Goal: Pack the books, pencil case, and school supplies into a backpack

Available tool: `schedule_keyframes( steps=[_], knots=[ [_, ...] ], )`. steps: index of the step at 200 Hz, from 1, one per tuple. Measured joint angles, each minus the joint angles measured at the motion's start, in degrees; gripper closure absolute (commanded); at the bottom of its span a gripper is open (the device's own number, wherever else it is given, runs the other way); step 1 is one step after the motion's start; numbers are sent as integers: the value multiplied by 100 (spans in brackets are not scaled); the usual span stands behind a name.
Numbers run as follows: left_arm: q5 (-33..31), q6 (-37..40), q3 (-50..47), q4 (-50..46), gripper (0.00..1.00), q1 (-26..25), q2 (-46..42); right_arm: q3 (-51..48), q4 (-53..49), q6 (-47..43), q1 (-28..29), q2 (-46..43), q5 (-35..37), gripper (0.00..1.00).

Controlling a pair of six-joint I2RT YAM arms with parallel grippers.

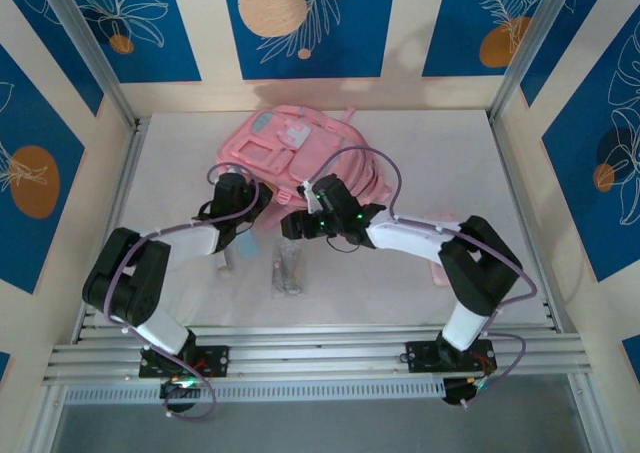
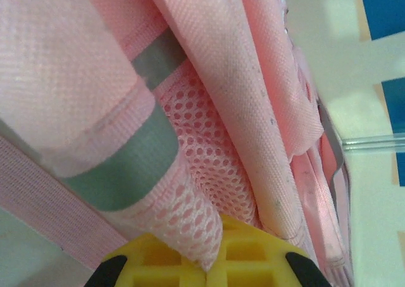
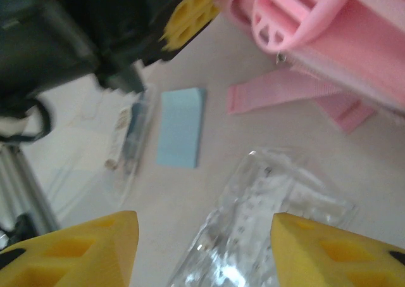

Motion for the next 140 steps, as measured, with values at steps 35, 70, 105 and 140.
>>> schedule_keyframes(
  steps=[35,70,105,140],
  knots=[
    [-92,-140,4,-57,100,-352,-4,229,361,72,59,664,881,44],
    [-101,-289,4,-59,100,-472,-4,313,831,-2,94,1117,1473,47],
    [-127,-372,13,-59,100,-472,-17,520,990,-72,140,1475,2037,71],
    [-153,-387,46,-63,100,-483,-122,546,1086,-221,149,1526,2391,100]
  ],
)
